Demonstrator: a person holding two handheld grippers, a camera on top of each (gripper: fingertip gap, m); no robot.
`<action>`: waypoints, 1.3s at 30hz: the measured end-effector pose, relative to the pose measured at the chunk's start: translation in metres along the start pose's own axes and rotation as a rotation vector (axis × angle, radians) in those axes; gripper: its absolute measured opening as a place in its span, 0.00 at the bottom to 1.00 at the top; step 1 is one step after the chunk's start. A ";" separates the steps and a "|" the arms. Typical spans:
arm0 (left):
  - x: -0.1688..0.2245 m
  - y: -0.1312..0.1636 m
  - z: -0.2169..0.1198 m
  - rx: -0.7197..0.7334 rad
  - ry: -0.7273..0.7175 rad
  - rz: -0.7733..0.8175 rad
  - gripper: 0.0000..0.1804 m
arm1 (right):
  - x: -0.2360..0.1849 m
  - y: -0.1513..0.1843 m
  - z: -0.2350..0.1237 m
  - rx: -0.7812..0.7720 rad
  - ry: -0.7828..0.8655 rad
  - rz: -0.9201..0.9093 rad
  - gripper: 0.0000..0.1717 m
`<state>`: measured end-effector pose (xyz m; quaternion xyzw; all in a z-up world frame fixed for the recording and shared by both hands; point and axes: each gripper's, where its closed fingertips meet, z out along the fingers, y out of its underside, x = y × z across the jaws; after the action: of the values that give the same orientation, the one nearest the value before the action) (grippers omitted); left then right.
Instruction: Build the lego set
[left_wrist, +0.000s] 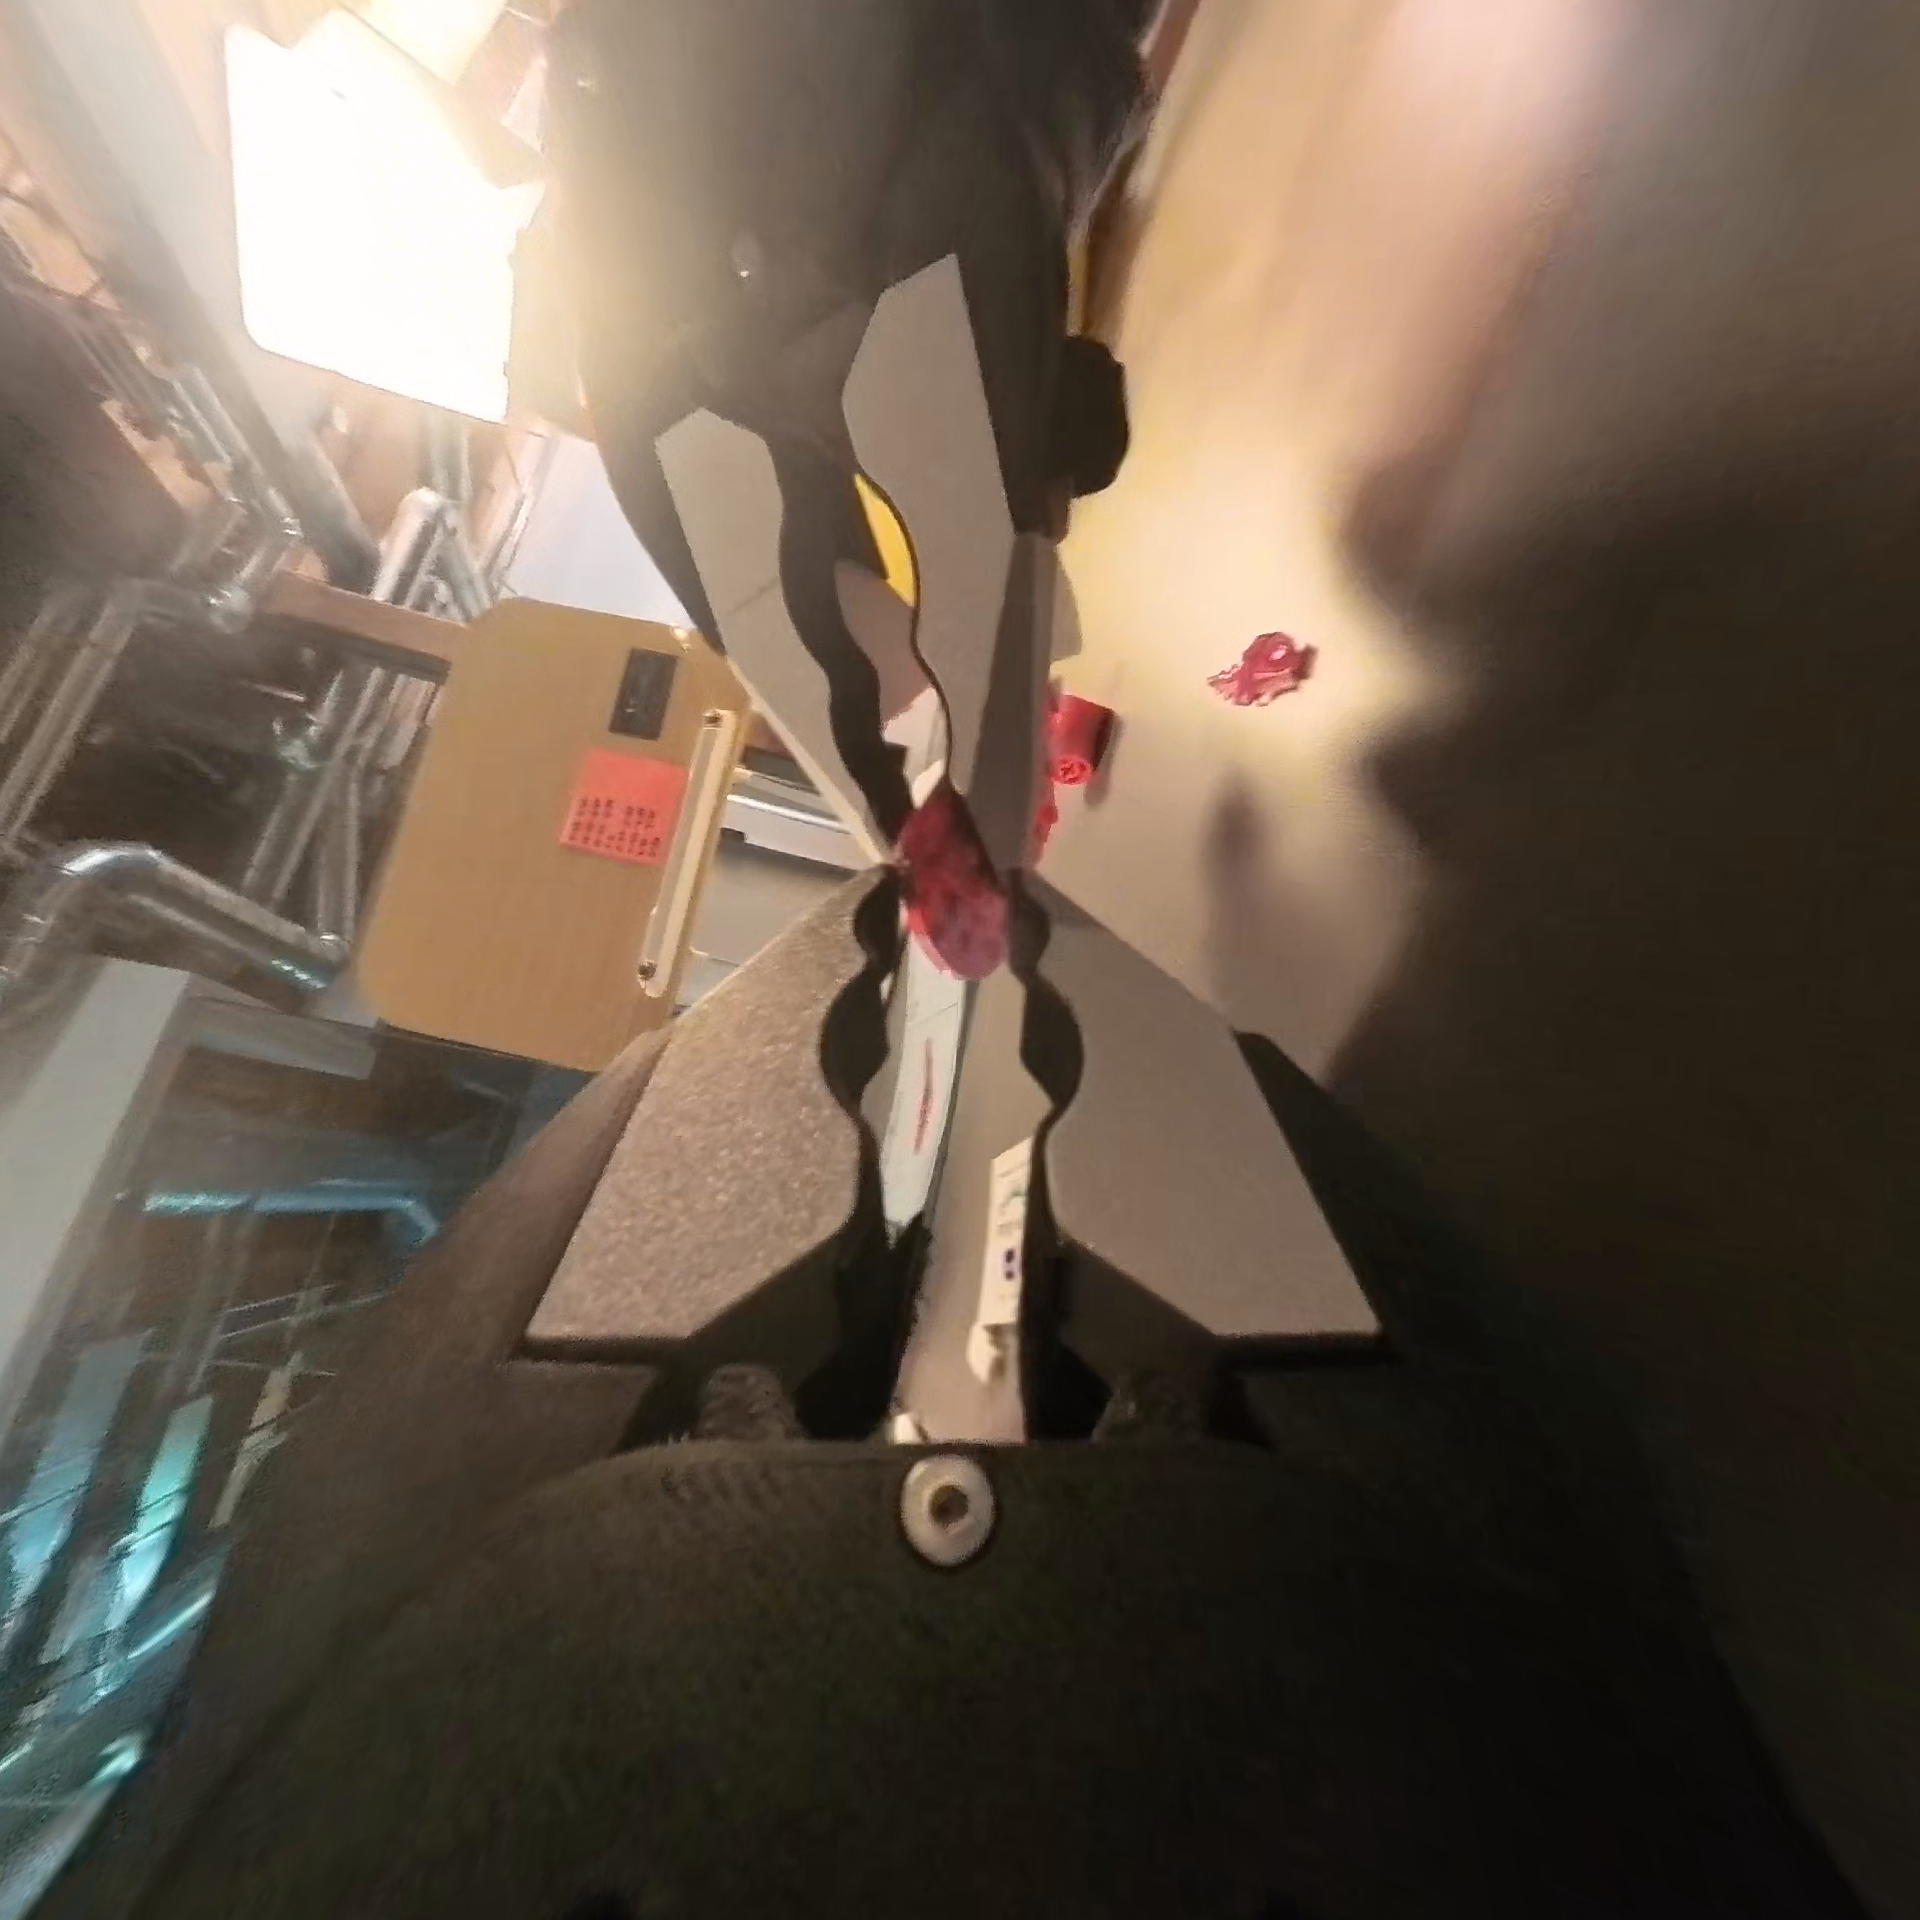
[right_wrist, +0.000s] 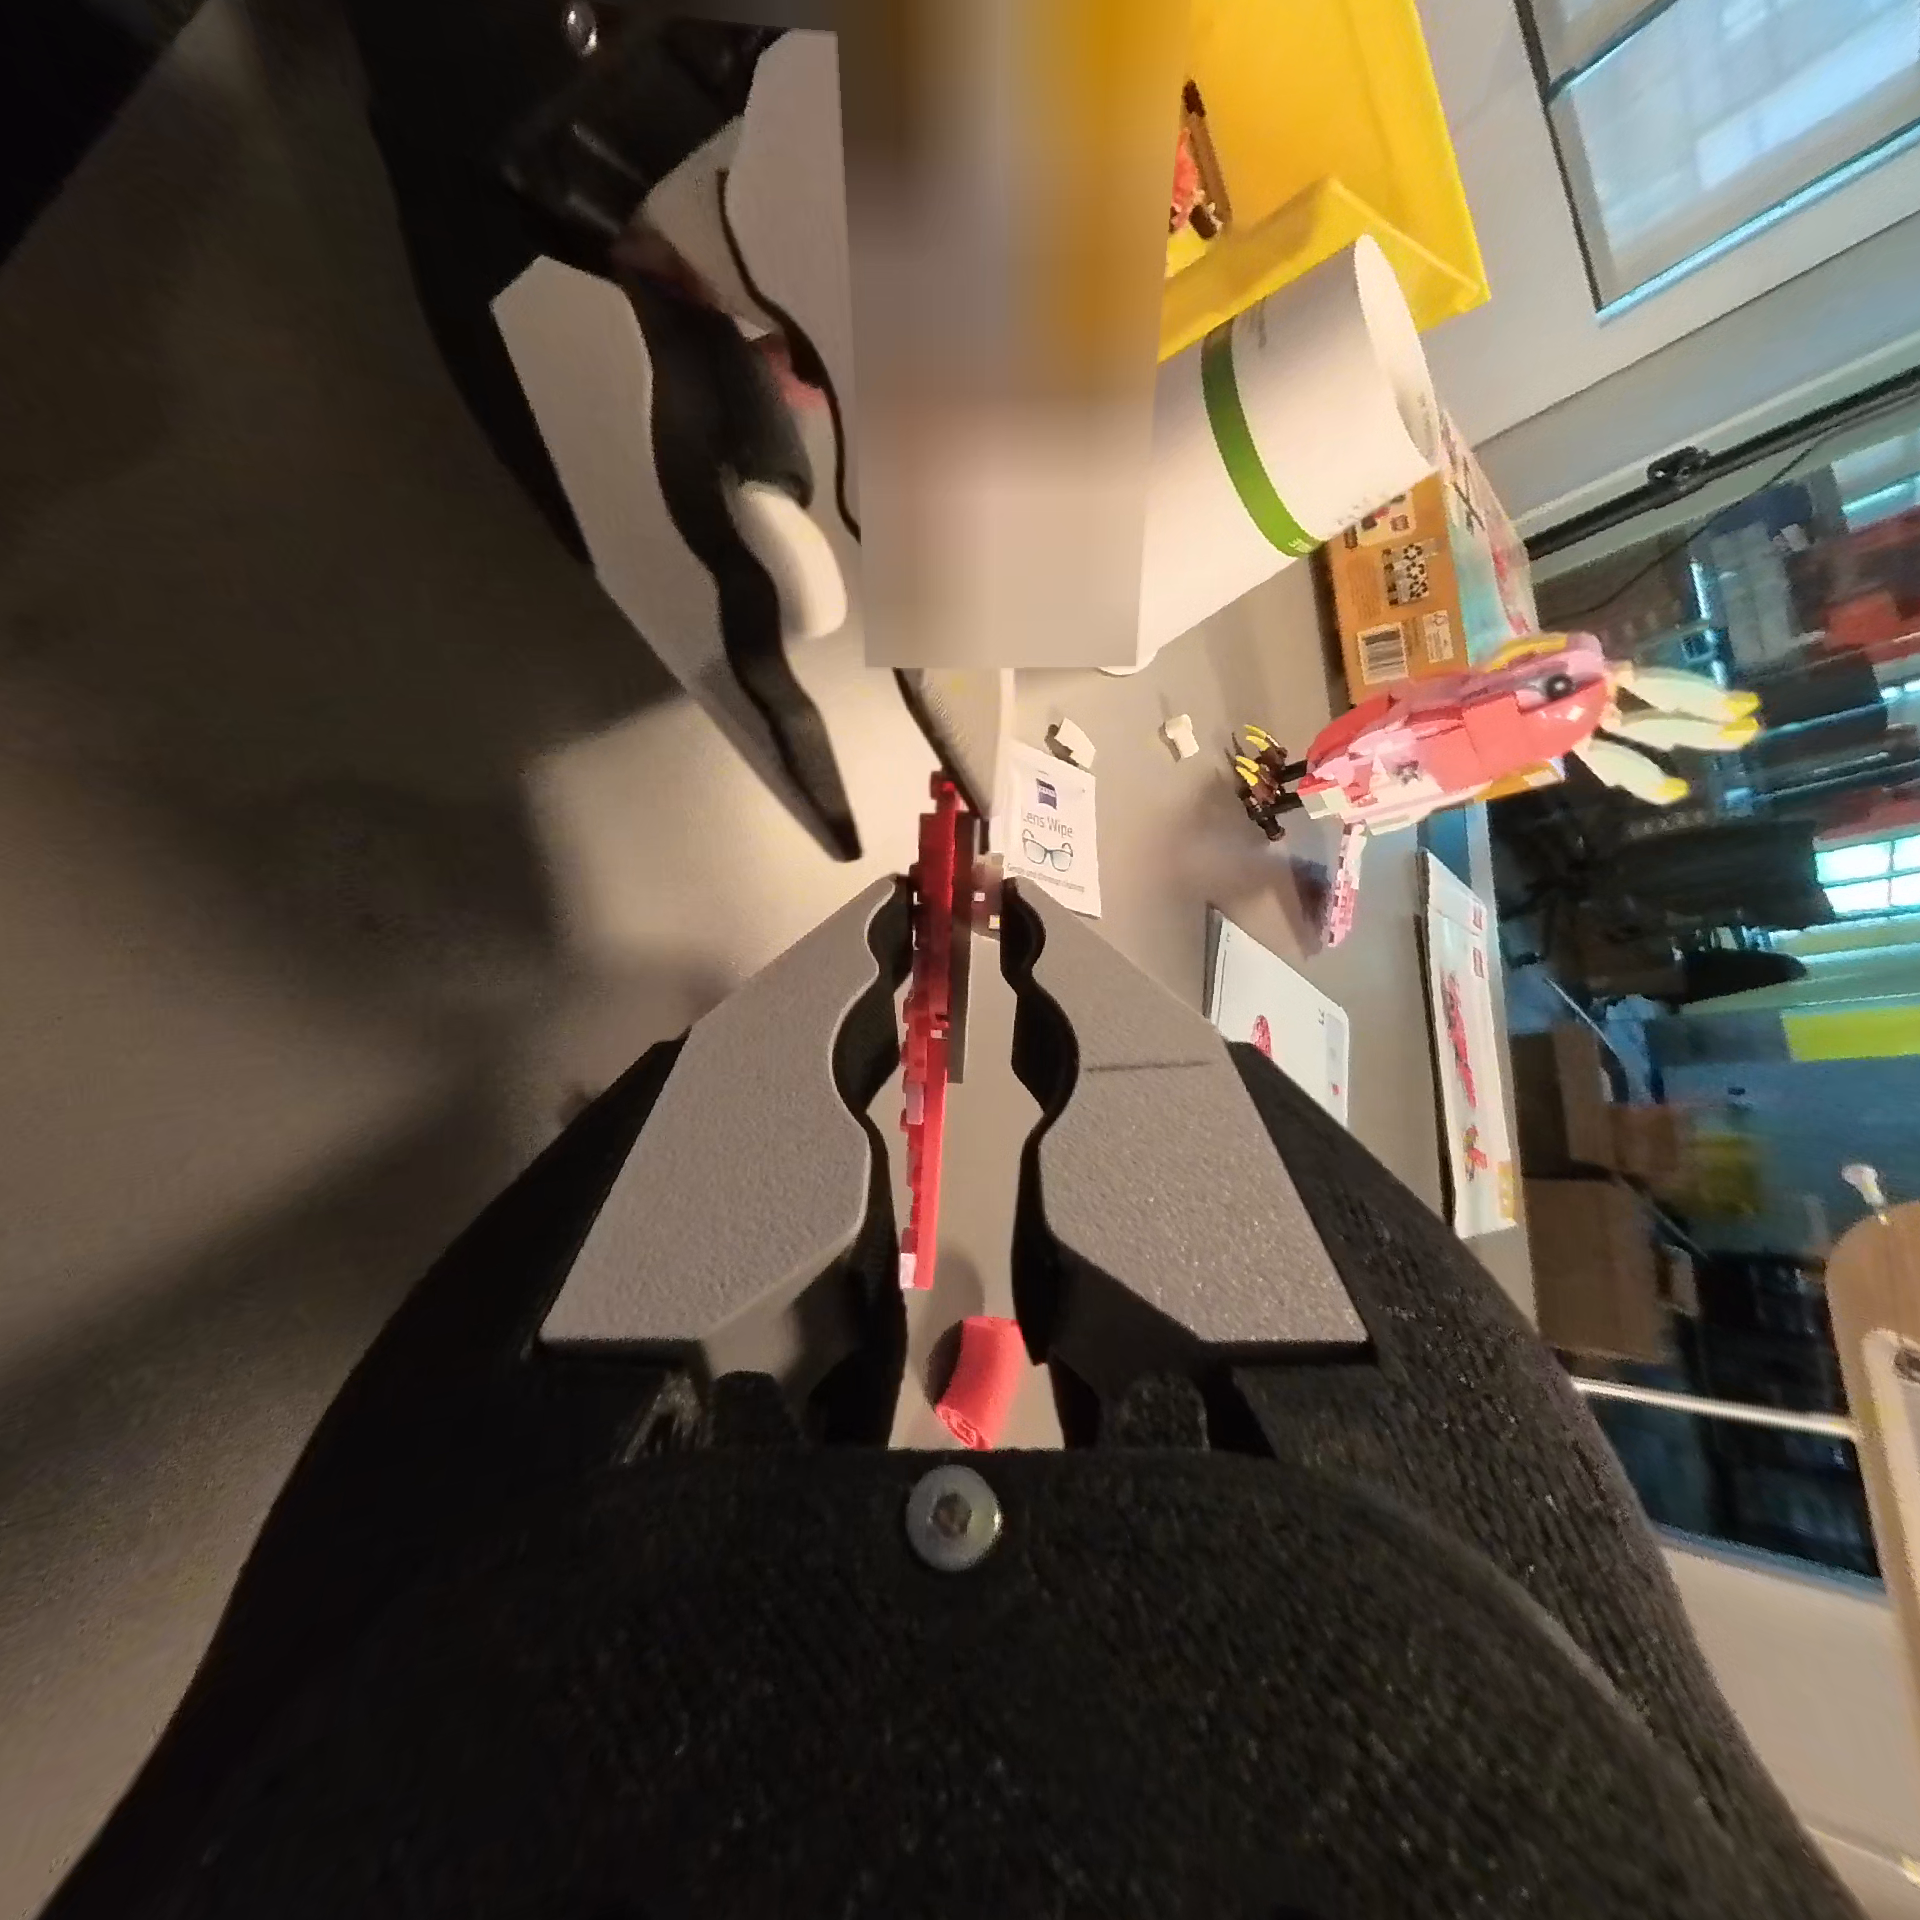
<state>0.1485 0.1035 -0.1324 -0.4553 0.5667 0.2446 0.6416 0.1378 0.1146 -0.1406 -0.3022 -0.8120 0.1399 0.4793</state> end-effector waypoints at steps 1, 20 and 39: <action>-0.003 0.000 -0.001 -0.005 -0.026 0.027 0.06 | -0.001 0.000 0.000 -0.010 -0.004 -0.010 0.08; -0.020 -0.028 -0.018 0.236 0.061 -0.282 0.03 | 0.000 -0.032 -0.018 0.206 0.015 -0.108 0.09; -0.014 -0.002 -0.004 0.037 -0.039 -0.092 0.13 | 0.004 -0.010 -0.003 0.045 0.043 -0.054 0.08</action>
<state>0.1445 0.1018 -0.1184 -0.4641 0.5372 0.2133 0.6712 0.1355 0.1089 -0.1315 -0.2723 -0.8062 0.1386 0.5067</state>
